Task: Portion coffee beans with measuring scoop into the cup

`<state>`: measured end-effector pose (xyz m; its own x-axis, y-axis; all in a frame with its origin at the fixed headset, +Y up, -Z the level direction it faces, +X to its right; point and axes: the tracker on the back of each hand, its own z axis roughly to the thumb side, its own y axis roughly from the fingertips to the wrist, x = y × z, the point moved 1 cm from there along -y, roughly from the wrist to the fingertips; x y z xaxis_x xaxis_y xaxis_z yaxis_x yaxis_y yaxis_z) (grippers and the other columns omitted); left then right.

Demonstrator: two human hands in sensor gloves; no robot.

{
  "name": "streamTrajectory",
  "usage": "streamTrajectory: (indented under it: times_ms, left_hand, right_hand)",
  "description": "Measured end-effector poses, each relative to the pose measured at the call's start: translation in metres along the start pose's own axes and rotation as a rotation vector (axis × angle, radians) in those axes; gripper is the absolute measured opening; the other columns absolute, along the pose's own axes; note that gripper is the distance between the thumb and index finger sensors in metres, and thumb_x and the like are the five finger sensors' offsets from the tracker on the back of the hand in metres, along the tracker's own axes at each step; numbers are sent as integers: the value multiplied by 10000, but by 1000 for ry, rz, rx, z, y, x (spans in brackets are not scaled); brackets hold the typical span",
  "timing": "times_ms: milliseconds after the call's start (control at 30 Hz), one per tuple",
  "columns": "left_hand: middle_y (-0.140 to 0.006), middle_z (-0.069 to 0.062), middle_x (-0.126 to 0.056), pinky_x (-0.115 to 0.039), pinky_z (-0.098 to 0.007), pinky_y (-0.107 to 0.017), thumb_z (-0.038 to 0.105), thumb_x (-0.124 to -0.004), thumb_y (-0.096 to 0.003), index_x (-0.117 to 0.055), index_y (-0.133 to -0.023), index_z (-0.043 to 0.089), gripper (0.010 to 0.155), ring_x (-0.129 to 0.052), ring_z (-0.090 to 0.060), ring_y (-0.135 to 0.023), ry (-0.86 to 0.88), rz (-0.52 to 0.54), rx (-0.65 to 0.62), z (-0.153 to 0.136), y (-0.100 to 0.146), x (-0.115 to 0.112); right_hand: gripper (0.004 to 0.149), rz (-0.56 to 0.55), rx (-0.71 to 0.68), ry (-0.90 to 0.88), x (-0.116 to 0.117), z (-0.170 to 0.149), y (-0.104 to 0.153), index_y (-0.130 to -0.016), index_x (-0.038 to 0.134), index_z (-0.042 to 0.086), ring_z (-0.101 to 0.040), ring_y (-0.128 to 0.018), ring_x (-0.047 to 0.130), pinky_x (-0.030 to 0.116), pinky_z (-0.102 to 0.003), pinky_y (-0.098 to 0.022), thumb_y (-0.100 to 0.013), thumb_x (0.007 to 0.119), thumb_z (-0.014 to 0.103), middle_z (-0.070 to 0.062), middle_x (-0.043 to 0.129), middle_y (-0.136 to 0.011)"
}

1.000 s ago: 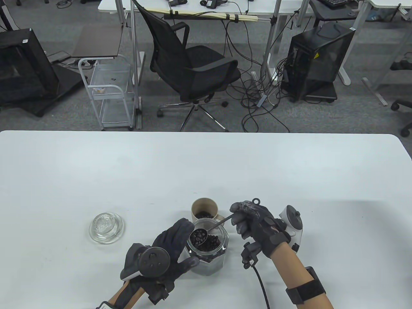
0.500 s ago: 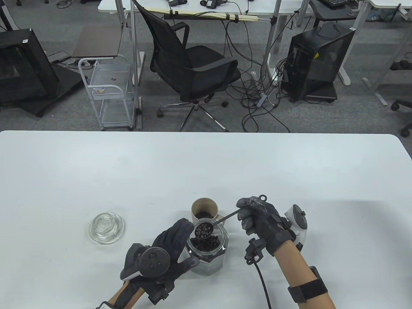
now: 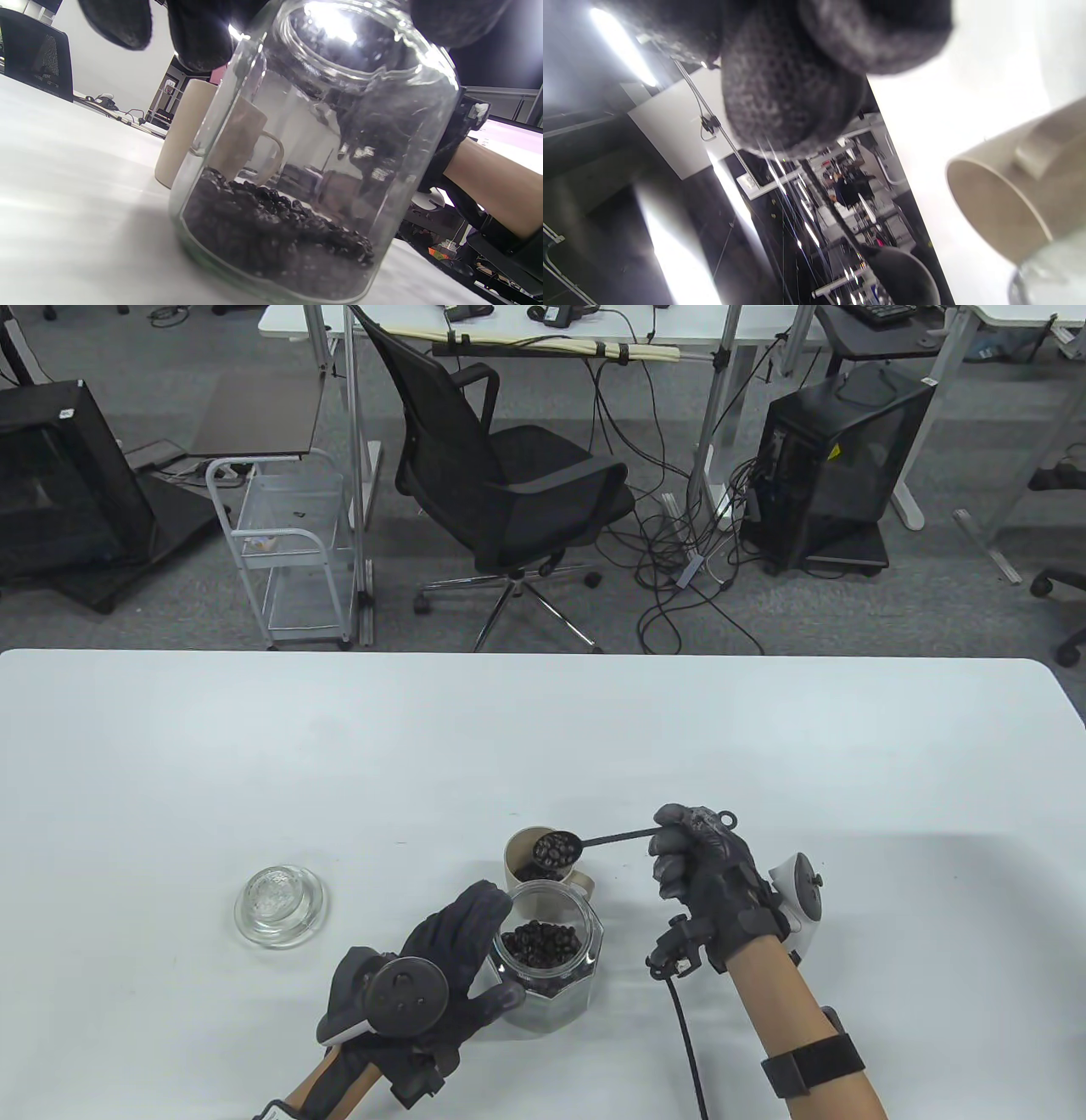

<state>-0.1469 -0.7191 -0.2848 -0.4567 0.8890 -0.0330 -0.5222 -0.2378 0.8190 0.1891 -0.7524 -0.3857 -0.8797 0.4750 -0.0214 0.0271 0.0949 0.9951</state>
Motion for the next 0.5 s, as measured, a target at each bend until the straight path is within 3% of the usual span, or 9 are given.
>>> streamTrajectory:
  times_ms: [133,333,433,500]
  left_hand:
    - [-1250,-129,-262,-577,-637,-768,743,-556,-514,-121,-1146,224,925,-623,-363,-1105,0,-1,0,0,0,0]
    - [-1250,-128,-263,-578,-636,-768,743,-556,-514,-121,-1146,223,927,-625,-361,-1105,-1,0,-1,0,0,0]
    - [-1250,-129,-264,-578,-636,-768,742,-555,-514,-123,-1146,225,923,-626,-361,-1104,-2,0,0,0,0,0]
    - [-1250,-129,-262,-578,-636,-768,743,-554,-514,-120,-1145,224,926,-623,-362,-1105,-3,0,-1,0,0,0]
  right_hand:
    - [459,-32,-47,101,-2,-1,-2,-847,860,106,-114,-297,1049,876,-224,-181,-586,739,463,-131,1032,-516]
    - [460,72,-135,280,13,2,-3,-889,853,153,-168,-364,1035,864,-272,-232,-561,757,460,-167,1004,-591]
    - [455,135,-336,522,31,15,3,-876,885,174,-198,-363,1034,858,-301,-233,-528,787,451,-187,1008,-592]
    - [450,258,-520,717,48,26,10,-878,889,202,-200,-373,1034,857,-311,-244,-520,791,456,-181,1010,-609]
